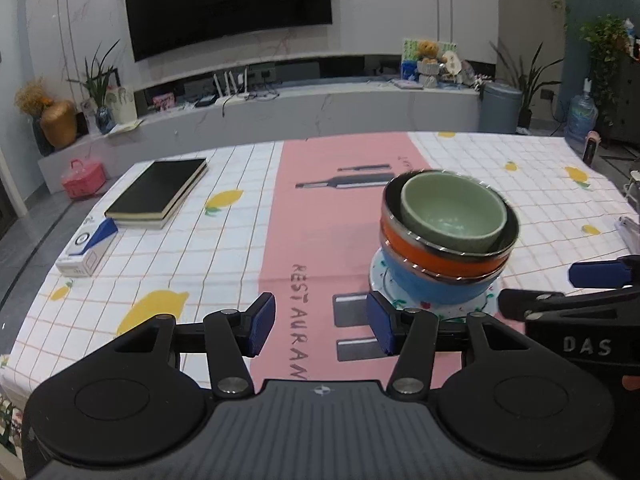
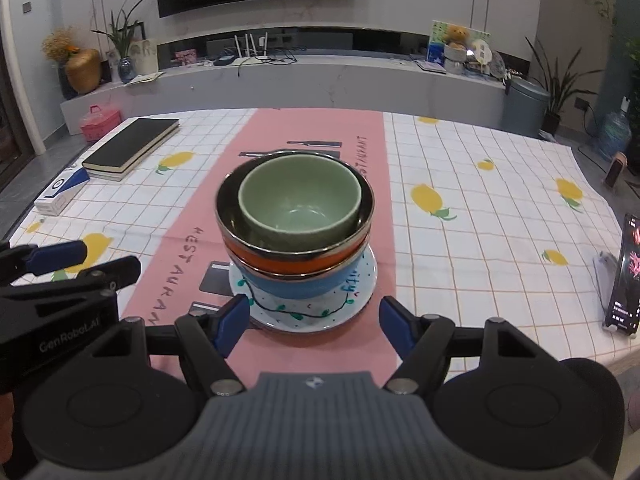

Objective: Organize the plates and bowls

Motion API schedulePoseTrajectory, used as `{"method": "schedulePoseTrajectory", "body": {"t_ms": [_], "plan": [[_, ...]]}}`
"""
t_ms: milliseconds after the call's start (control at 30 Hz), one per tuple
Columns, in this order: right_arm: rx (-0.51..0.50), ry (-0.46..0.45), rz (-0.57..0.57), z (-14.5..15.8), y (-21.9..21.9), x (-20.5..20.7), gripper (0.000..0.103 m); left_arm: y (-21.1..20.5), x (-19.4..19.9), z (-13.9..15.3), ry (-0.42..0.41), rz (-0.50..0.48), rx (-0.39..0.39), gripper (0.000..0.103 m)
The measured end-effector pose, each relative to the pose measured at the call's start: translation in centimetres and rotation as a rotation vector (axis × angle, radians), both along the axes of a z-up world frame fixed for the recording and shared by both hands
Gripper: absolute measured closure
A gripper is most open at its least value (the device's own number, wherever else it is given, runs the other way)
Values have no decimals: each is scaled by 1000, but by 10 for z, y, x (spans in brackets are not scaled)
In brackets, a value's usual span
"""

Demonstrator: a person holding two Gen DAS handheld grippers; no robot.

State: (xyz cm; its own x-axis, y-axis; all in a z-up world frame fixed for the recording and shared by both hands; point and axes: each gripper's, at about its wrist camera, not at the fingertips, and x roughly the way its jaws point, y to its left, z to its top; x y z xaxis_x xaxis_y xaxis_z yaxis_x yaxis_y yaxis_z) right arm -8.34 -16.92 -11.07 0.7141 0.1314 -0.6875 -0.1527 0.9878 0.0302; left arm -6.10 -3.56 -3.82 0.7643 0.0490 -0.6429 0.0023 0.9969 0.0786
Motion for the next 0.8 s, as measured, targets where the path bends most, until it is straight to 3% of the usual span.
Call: {"method": "schedulePoseTrajectory", "body": {"t_ms": [233, 800], "plan": [[4, 44, -18, -7, -2, 11, 33, -1, 10, -8, 42, 1, -6, 42], [2, 26, -8, -6, -5, 14, 33, -10, 13, -13, 78, -22, 21, 39]]}}
